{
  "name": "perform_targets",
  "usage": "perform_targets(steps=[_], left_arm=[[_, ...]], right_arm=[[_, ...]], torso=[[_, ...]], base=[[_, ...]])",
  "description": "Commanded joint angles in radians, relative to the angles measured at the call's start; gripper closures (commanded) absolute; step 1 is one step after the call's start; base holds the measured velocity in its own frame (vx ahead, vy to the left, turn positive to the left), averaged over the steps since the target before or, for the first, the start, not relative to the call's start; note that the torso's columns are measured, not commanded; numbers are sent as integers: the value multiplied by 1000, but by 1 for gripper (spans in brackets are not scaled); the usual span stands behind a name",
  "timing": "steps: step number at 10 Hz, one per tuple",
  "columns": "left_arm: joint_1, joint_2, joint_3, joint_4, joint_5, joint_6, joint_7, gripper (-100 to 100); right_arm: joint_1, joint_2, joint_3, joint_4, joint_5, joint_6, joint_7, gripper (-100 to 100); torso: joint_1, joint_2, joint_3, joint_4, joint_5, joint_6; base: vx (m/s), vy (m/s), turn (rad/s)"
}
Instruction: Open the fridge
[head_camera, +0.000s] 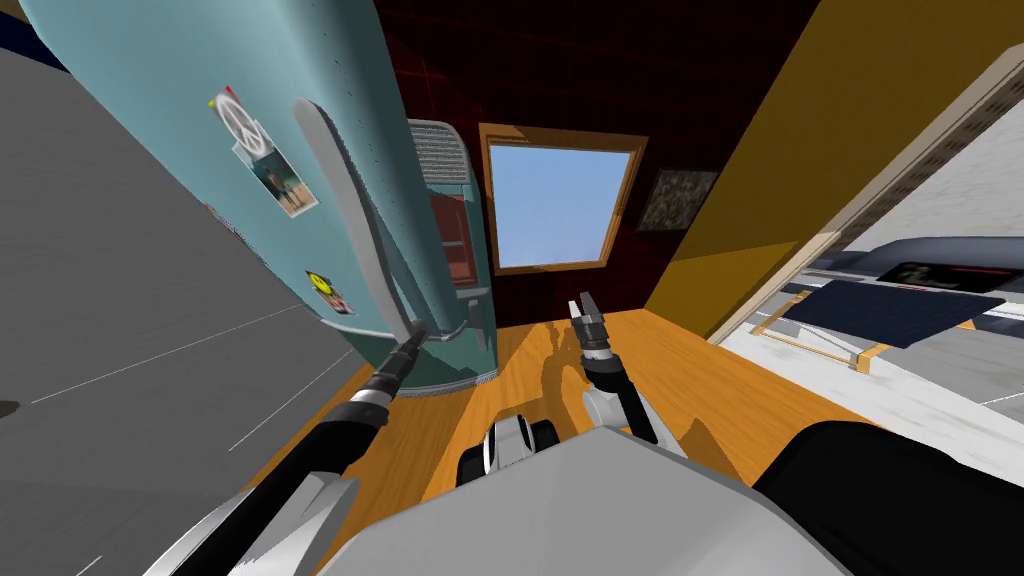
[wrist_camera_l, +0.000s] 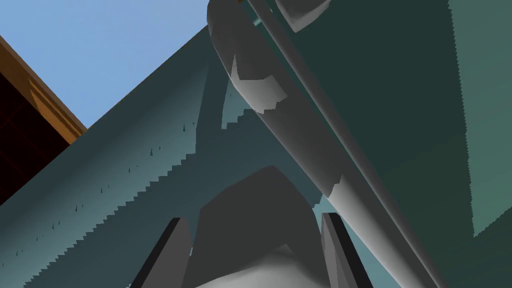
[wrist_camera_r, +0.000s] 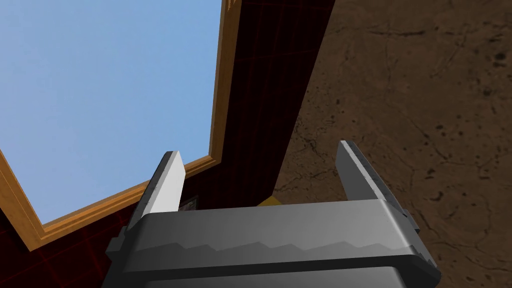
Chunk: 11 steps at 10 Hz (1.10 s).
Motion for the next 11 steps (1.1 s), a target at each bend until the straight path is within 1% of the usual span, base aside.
perform_targets(steps=[1,2,3,5,6,8,9,10,11], left_arm=[[7,18,-17,-6,11,-10,-5,100],[11,33,-31,-14,21,-20,-9,100],[11,33,-31,-14,21,-20,-9,100],[19,65,-58,-31,40,-42,-19,100],[19,65,-58,-31,40,-42,-19,100],[26,97,-86,-48,60,-63,-28,100],[26,97,-86,-48,60,-63,-28,100],[30,112,-100,-57,69,-74,-33,100],[30,112,-100,-57,69,-74,-33,100]], right_arm=[[0,0,0,0,0,0,0,0],[0,0,0,0,0,0,0,0],[0,0,0,0,0,0,0,0],[0,0,0,0,0,0,0,0],[0,0,0,0,0,0,0,0],[0,0,0,0,0,0,0,0],[0,0,0,0,0,0,0,0],[0,0,0,0,0,0,0,0],[0,0,0,0,0,0,0,0]], torso=[[-6,-7,-4,-4,-1,2],[-2,-5,-2,-6,1,4],[7,4,4,-5,5,4],[14,0,1,-2,5,-1],[13,3,3,-2,6,0],[9,-6,-5,-2,3,0],[12,-6,-4,-3,4,0],[14,-6,-5,-1,4,-1],[14,-3,-3,-1,4,-2]], base=[[-93,151,-62],[-185,286,-167],[-144,252,-100],[-187,274,-95],[-159,234,-65],[-118,251,-94],[-144,239,-61],[-179,243,-95],[-130,192,-51]])
